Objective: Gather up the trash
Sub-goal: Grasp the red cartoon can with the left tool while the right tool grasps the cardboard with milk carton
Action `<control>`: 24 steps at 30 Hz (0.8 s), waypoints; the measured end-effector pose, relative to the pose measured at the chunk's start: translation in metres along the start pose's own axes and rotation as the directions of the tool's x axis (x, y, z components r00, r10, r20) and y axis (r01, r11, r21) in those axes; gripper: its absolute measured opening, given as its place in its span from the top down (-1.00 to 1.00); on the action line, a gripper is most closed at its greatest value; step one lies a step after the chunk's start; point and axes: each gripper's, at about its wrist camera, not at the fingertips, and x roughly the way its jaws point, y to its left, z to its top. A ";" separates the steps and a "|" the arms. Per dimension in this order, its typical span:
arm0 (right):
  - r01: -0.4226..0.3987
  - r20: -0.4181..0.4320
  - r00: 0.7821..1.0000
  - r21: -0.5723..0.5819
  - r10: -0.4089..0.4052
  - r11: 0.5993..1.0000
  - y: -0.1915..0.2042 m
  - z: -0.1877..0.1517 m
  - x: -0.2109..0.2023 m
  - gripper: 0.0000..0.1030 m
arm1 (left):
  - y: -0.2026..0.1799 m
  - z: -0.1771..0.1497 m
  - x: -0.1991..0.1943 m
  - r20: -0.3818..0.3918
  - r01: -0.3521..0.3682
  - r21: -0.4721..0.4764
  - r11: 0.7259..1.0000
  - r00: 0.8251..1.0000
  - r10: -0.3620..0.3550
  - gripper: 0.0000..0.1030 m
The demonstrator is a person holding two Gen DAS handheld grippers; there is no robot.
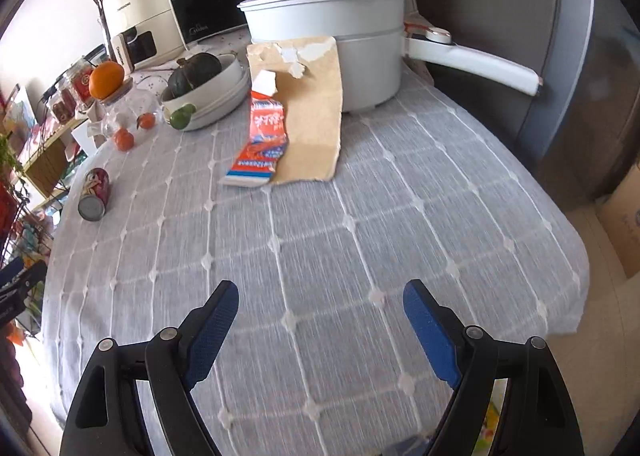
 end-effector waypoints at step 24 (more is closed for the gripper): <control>-0.253 0.106 0.963 0.055 0.246 0.966 -0.035 0.132 0.170 -0.40 | 0.046 0.068 0.144 -0.152 0.183 -0.242 0.953 0.963 -0.224 -0.21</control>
